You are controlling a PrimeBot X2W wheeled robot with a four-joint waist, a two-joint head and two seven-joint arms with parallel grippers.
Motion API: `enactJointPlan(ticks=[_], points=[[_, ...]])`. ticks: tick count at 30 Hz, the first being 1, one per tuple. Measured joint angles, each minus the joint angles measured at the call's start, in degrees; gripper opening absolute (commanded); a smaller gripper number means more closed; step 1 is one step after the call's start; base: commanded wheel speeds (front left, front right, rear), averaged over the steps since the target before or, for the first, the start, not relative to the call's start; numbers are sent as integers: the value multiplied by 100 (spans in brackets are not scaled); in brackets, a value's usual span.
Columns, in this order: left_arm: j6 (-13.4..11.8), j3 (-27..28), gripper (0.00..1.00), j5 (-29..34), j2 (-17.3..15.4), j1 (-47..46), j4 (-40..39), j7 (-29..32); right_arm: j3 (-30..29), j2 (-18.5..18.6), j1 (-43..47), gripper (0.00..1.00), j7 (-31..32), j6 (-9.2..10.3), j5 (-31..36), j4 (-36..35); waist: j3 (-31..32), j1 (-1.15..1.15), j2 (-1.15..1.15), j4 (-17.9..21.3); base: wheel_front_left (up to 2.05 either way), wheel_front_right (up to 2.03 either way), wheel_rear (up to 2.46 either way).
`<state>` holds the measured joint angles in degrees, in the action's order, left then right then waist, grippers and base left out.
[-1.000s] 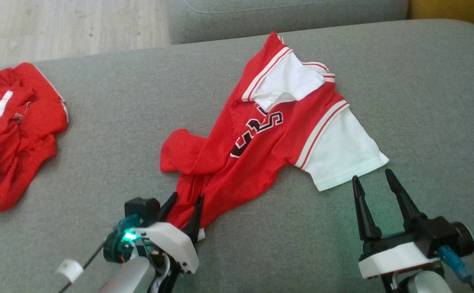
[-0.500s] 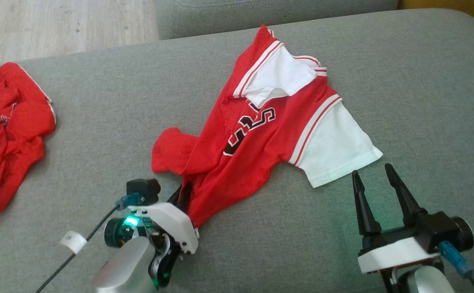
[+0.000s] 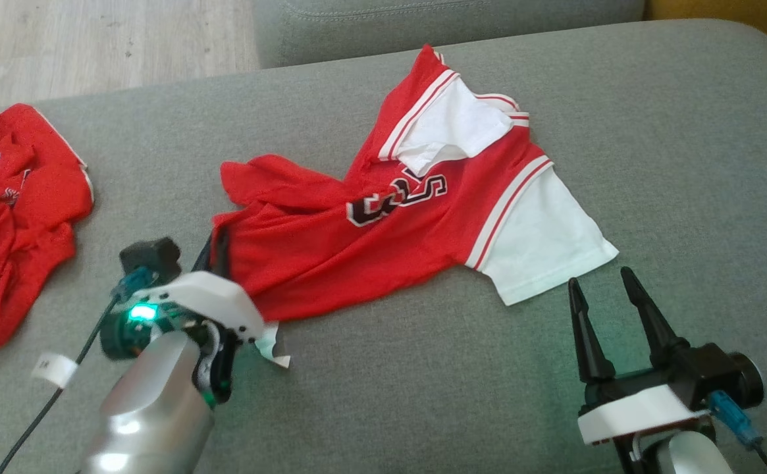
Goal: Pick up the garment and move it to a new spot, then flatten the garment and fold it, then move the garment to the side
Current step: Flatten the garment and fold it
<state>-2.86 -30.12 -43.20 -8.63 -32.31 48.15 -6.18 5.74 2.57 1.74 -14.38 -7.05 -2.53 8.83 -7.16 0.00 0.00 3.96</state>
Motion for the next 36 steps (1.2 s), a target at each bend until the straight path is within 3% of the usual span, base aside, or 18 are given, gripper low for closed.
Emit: enactJointPlan(ticks=[3, 4, 7, 12, 16, 22, 27, 36], points=[[-73, 43, 0, -26, -2, -15, 376, -53, 36, 0, 0, 100, 0, 0, 1, 19, 17, -1, 0, 40, 0, 0, 0], [-70, 82, 13, -54, 4, -16, 474, -75, 36, 0, 0, 100, 0, 0, 1, 19, 18, 0, 0, 52, 0, 0, 0], [-65, 229, 100, -209, 38, -21, 677, -298, 32, 0, 1, 100, 0, 0, 1, 19, 23, -1, 0, 72, 0, 0, 0], [-2, 476, 100, -278, -3, -15, 733, -710, -34, 0, 3, 100, 0, 0, 1, 16, 41, 0, 0, 56, 0, 0, 0], [188, 632, 100, -259, -26, 191, 289, -810, -79, 0, 14, 100, 0, 0, 1, 4, 82, 0, 0, 14, 0, 0, 0], [181, 985, 100, 185, -26, 1357, -1067, -811, -135, -1, 35, 100, 0, 0, 0, -56, 146, 0, 0, -87, 0, 0, 0], [102, 942, 100, 350, -3, 2265, -1613, -810, -152, 0, 82, 100, 0, 0, 0, -79, 150, -1, 0, -179, 0, 0, 0], [26, 860, 100, 435, -121, 2203, -1947, -589, -83, -1, 102, 100, 0, 0, 0, -79, 91, 0, 0, -209, 0, 0, 0]])
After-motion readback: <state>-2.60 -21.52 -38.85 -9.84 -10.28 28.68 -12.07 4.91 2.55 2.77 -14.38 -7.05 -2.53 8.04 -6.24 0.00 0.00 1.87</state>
